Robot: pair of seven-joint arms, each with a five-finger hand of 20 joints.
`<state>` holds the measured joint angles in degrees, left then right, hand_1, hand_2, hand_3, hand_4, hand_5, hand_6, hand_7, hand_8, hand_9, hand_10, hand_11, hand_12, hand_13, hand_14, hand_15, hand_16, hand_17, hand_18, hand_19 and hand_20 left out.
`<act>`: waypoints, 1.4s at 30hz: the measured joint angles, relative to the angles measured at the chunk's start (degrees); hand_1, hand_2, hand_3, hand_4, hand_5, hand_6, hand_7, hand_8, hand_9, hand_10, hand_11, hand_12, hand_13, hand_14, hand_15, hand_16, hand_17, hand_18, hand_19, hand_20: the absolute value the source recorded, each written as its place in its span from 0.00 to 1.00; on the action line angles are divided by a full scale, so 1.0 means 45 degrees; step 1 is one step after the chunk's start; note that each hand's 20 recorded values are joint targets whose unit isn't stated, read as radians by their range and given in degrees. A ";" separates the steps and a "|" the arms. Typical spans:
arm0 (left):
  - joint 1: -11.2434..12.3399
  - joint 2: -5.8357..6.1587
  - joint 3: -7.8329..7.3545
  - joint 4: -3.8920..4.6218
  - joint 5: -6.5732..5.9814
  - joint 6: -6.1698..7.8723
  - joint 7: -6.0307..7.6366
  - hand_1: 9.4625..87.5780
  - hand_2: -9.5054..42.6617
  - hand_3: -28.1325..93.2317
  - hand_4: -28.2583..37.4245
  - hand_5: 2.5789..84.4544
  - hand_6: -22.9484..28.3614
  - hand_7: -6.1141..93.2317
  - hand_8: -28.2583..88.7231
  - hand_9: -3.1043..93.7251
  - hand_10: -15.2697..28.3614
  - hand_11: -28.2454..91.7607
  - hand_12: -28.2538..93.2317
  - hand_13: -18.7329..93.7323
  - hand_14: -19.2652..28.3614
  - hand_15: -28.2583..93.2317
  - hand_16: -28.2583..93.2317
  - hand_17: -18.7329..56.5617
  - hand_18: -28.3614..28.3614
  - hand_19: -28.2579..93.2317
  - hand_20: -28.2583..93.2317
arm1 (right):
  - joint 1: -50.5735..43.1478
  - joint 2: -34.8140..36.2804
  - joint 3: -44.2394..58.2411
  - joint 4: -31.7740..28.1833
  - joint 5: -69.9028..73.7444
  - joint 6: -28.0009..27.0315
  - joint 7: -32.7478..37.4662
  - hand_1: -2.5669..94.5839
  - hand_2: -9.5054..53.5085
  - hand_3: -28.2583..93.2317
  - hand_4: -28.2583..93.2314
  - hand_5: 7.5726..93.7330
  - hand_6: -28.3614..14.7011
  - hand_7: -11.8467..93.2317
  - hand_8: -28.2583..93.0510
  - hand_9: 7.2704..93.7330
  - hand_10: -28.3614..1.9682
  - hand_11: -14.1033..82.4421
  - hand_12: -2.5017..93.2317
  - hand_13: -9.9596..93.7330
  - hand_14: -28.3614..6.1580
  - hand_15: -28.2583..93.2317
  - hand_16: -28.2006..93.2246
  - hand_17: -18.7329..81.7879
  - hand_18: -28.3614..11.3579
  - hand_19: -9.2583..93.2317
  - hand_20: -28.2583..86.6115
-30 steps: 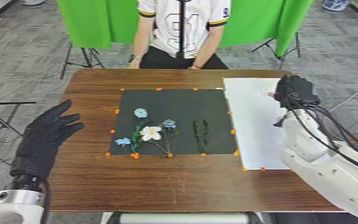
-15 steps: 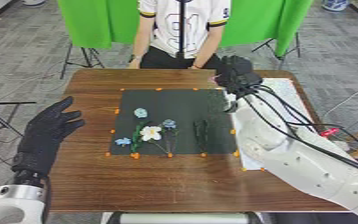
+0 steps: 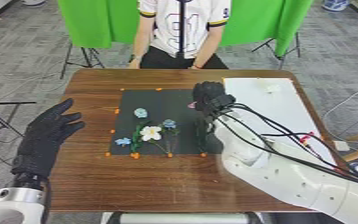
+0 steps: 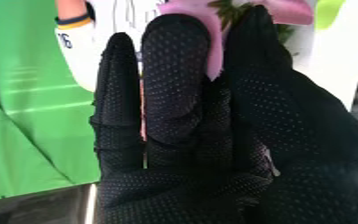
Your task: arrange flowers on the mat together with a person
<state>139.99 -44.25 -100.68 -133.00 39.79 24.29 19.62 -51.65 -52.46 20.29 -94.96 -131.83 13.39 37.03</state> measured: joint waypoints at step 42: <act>-0.0058 0.0054 0.0074 0.0061 -0.0023 -0.0070 0.0065 0.20 0.28 0.89 0.02 0.38 0.60 0.24 0.14 0.36 0.79 0.53 0.31 0.38 0.94 0.76 0.12 0.14 0.90 0.68 0.30 | -0.1091 0.0486 0.1451 -0.2222 -0.0922 -0.2877 0.0459 0.41 0.00 0.81 0.02 0.59 0.64 0.27 0.13 0.64 0.48 0.40 0.20 0.70 0.52 0.74 0.35 0.52 0.23 0.93 0.25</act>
<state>139.73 -44.01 -100.34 -132.72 39.69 23.98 19.92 -56.56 -50.28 26.82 -104.96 -135.98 0.44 39.09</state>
